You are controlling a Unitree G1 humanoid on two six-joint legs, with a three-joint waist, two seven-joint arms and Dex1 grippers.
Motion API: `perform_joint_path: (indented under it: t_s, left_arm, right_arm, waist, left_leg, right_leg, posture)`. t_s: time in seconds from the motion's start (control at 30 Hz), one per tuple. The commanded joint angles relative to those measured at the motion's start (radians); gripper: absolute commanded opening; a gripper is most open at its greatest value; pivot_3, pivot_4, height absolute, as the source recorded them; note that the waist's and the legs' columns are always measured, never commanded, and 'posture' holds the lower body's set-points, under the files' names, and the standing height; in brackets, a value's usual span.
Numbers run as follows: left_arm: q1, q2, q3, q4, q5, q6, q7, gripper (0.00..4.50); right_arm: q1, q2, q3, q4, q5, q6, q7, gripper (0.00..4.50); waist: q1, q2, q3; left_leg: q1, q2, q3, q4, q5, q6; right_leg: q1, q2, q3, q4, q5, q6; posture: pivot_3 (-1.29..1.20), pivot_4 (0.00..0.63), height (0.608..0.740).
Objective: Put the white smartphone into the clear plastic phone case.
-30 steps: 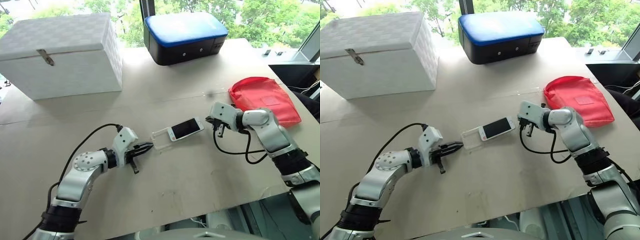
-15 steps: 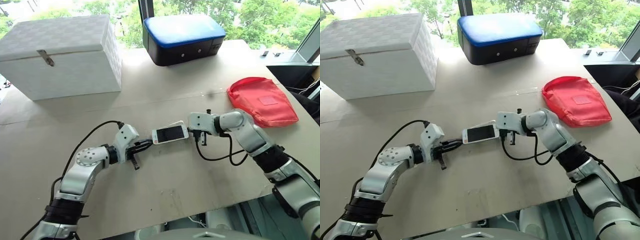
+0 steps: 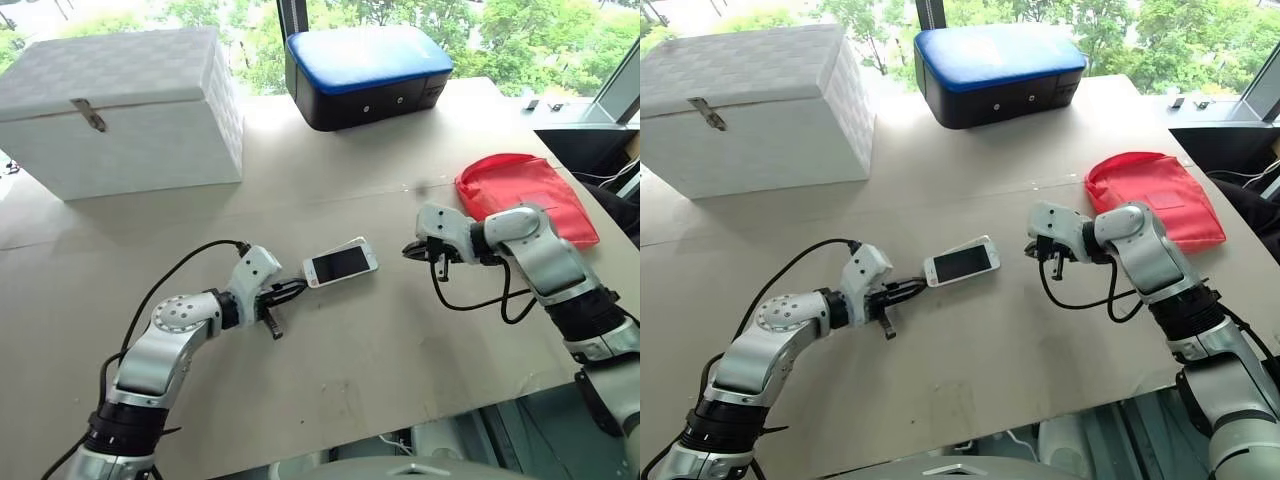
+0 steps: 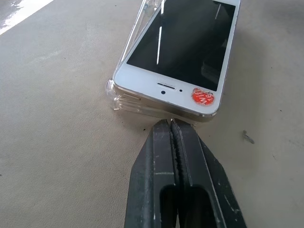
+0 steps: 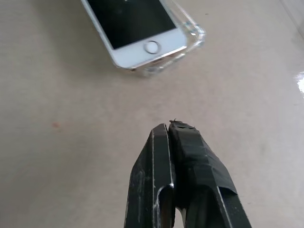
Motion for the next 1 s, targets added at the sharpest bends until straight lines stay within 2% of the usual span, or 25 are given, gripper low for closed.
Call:
perform_joint_path:
  t_s: [0.03, 0.3, 0.5, 0.73, 1.0]
  left_arm:
    - [-0.019, 0.009, 0.010, -0.038, -0.007, 0.026, 0.012, 0.05]
    - [-0.035, 0.016, 0.012, -0.049, -0.009, 0.056, 0.011, 0.05]
    - [-0.017, 0.007, 0.013, -0.005, 0.006, 0.010, 0.008, 0.05]
    - [0.017, -0.008, 0.006, 0.065, 0.019, -0.086, 0.003, 0.05]
    - [0.027, -0.028, 0.013, 0.091, -0.002, -0.136, 0.004, 0.05]
  right_arm:
    - [-0.008, 0.062, 0.019, -0.048, 0.055, 0.037, -0.001, 0.00]
    - [-0.043, 0.147, 0.087, 0.087, 0.008, -0.046, -0.049, 0.00]
    - [-0.098, 0.191, 0.055, 0.206, -0.022, -0.126, -0.135, 0.00]
    - [-0.089, 0.169, 0.044, 0.216, -0.015, -0.143, -0.122, 0.00]
    - [-0.093, 0.144, -0.013, 0.304, -0.041, -0.169, -0.205, 0.00]
  waist:
    - [-0.001, 0.000, 0.000]
    - [0.004, -0.002, 0.001]
    - [-0.001, -0.002, 0.001]
    - [-0.001, -0.002, 0.001]
    - [-0.001, -0.002, 0.001]
  left_leg:
    - [0.000, 0.000, 0.000, 0.000, 0.000, 0.000]
    - [-0.001, -0.002, 0.000, 0.000, 0.000, 0.000]
    - [-0.001, -0.001, 0.000, 0.000, 0.000, 0.000]
    - [-0.001, -0.001, 0.001, 0.000, 0.000, 0.000]
    - [0.000, -0.001, 0.001, 0.000, 0.000, 0.000]
  right_leg:
    - [0.000, 0.000, 0.000, 0.000, 0.000, 0.000]
    - [-0.001, -0.001, 0.000, 0.000, 0.000, 0.000]
    - [-0.001, 0.001, 0.000, 0.000, 0.000, 0.000]
    - [-0.001, 0.000, 0.001, 0.000, 0.000, 0.000]
    - [-0.001, 0.000, 0.001, 0.000, 0.000, 0.000]
  posture:
    - [0.00, 0.150, 0.734]
    - [0.00, 0.150, 0.734]
    - [0.00, 0.150, 0.734]
    - [0.00, 0.150, 0.734]
    - [0.00, 0.150, 0.734]
